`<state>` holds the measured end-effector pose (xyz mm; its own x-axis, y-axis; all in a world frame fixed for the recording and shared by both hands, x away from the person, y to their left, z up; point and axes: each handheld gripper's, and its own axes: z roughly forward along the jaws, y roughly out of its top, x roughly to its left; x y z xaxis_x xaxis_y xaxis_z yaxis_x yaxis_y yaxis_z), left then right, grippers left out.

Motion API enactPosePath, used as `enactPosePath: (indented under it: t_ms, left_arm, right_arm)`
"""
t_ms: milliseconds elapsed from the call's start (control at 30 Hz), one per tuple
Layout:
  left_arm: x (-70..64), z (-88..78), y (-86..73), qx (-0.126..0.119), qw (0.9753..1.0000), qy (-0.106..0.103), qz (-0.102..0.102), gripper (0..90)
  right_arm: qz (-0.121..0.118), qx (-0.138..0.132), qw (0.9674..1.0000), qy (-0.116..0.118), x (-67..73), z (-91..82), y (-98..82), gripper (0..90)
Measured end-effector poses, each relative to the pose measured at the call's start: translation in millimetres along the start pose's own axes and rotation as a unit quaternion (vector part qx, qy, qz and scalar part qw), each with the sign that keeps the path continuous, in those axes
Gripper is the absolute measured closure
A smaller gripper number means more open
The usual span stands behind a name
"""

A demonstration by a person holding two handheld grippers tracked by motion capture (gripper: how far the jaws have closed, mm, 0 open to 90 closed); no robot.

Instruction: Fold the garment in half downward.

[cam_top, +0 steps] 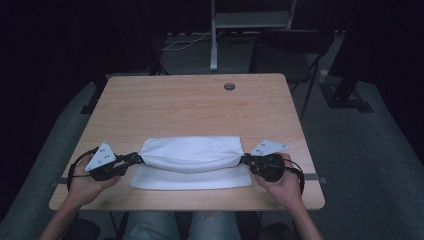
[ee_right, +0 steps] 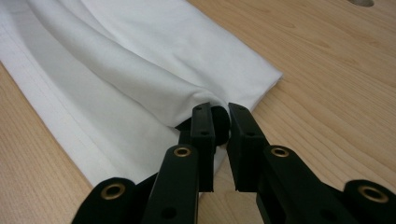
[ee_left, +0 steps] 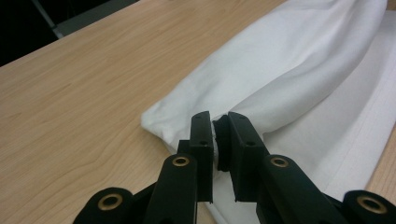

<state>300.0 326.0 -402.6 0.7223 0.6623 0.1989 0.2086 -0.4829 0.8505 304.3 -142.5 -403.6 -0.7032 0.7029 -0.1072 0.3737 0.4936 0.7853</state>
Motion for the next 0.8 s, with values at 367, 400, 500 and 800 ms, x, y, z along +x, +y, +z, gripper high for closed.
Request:
enactPosePath:
  t_ms: [367,400,500,800]
  left_arm:
    - [-1.3,-1.5,0.3,-0.003,1.0,0.001,0.002,81.7]
    - [-1.6,-1.8,0.4,-0.003,1.0,0.0,0.002,81.7]
    - [-2.5,-2.5,0.6,-0.004,1.0,0.0,0.002,81.7]
    - [-3.9,-5.5,-0.5,-0.007,1.0,-0.002,0.001,81.7]
  right_arm:
    - [0.002,-0.003,1.0,-0.002,1.6,-1.6,-1.1,81.9]
    - [0.002,-0.004,1.0,-0.001,2.0,-1.6,-1.1,81.9]
    - [0.0,-0.003,1.0,-0.001,3.1,-1.7,-1.0,81.9]
    - [0.002,-0.004,1.0,-0.001,4.0,-4.5,-3.5,81.9]
